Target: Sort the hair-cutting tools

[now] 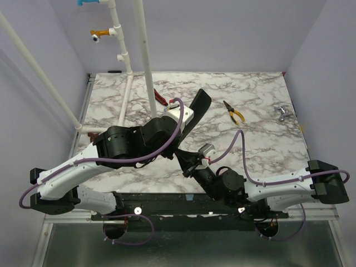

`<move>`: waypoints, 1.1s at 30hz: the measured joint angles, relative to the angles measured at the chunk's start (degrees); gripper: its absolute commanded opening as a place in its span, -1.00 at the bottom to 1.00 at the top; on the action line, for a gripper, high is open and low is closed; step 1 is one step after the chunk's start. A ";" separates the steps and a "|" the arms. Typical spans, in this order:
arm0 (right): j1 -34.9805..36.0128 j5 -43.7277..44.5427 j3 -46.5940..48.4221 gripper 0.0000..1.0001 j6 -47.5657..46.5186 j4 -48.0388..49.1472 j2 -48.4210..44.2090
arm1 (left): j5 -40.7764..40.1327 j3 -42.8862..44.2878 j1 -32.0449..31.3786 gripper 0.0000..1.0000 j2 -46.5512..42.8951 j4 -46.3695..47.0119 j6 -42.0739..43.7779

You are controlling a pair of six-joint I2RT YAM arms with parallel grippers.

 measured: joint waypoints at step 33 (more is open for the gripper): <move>-0.92 13.42 -2.49 -0.99 -14.53 -0.74 -3.82 | 7.54 -22.36 -0.26 -1.00 -12.74 10.19 -4.68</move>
